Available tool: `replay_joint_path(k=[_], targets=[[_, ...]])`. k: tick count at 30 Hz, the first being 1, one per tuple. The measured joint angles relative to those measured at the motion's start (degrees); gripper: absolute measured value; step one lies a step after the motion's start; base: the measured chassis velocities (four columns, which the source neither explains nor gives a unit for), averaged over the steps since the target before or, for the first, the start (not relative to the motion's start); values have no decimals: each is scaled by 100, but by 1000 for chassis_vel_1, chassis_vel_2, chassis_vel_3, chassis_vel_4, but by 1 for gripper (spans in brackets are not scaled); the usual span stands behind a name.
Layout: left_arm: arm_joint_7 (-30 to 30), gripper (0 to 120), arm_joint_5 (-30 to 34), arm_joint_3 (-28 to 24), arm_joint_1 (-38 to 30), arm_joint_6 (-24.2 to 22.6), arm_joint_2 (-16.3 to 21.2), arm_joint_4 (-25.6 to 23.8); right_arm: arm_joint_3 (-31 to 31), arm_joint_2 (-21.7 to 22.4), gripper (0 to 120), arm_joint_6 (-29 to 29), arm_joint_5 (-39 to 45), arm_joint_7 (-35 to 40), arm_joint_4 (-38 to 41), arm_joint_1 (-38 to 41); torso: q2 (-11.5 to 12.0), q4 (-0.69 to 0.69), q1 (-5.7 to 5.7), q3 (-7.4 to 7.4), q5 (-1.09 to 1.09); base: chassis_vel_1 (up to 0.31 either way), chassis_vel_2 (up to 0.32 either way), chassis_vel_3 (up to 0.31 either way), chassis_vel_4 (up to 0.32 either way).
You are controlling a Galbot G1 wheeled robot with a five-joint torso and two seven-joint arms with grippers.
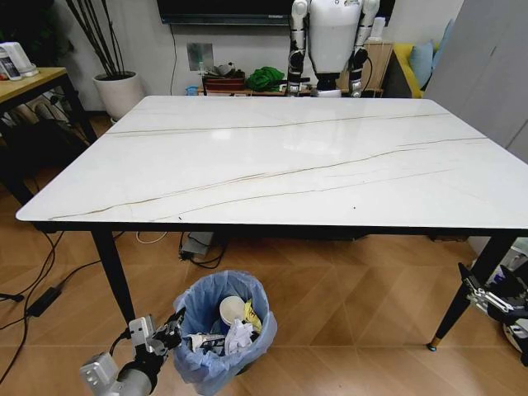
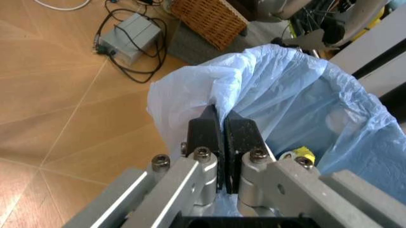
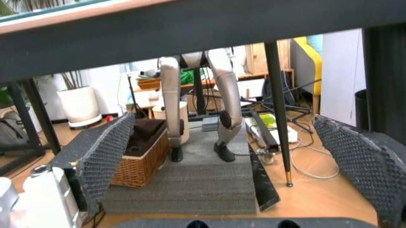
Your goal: Pick up the trash bin and place the trash from the table into it.
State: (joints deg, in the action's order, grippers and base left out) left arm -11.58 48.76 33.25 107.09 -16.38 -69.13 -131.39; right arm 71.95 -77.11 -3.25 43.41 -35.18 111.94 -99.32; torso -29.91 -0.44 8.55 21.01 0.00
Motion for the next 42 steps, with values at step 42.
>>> replay_joint_path(k=[42], targets=[[178, 0, -288, 69, 30, 38, -236, 196, -179, -117, 100, -105, -403, -100, -187, 89, 1021, 0, -370, -651, 0, 0, 0, 0, 0]])
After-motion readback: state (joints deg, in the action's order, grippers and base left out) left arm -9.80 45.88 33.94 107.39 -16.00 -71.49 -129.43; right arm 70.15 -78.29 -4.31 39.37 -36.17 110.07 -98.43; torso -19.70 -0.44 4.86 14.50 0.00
